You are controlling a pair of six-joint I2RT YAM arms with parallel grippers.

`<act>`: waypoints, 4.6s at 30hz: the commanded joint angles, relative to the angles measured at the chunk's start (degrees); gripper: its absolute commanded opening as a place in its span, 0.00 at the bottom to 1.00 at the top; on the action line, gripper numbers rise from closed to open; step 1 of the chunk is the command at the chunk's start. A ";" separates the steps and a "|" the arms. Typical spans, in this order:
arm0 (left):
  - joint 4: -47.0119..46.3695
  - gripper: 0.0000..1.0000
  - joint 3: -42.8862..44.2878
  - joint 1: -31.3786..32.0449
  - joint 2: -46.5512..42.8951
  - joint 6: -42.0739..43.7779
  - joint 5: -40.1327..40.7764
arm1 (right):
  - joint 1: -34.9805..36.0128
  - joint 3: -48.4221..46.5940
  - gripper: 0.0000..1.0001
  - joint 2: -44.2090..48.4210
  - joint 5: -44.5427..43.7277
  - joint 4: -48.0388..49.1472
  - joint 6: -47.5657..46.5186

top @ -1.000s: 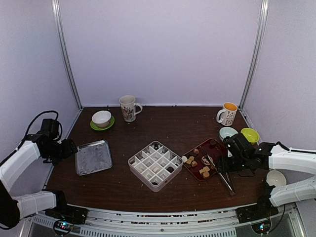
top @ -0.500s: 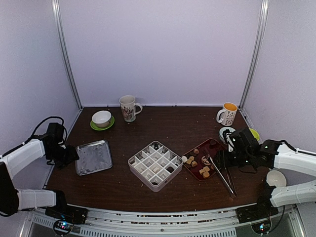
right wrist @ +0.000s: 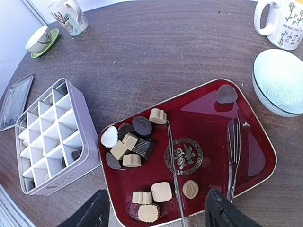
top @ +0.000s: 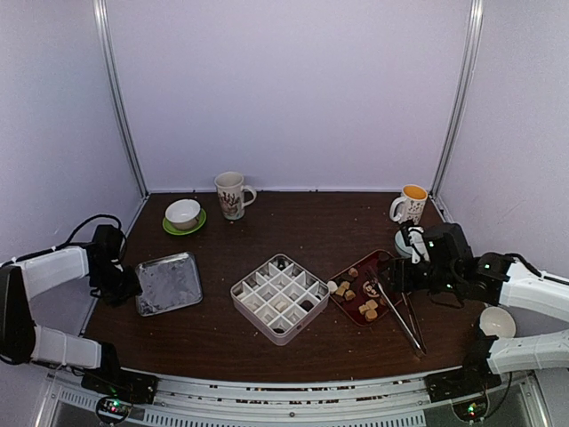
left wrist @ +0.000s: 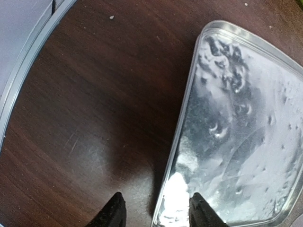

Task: Pack the chocolate

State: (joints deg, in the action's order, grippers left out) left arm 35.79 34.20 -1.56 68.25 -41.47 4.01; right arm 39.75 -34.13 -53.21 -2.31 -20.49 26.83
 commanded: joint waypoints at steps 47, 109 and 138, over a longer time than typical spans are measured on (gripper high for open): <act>4.89 0.00 13.06 4.83 -10.31 10.19 -14.52 | -0.28 -1.85 0.75 7.84 11.67 16.28 -14.68; 9.44 0.00 36.49 29.43 12.18 17.30 -40.94 | 23.44 -3.32 0.74 -5.29 -1.34 34.44 -97.65; 9.47 0.00 39.99 33.97 17.66 15.72 -41.72 | 30.69 -11.08 0.27 -17.96 -6.12 32.40 -108.33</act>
State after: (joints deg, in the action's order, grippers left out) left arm 46.46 72.12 31.99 85.89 -25.54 -35.81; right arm 69.80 -43.24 -70.78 -6.87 12.62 -81.14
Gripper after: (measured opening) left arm 0.013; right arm 0.321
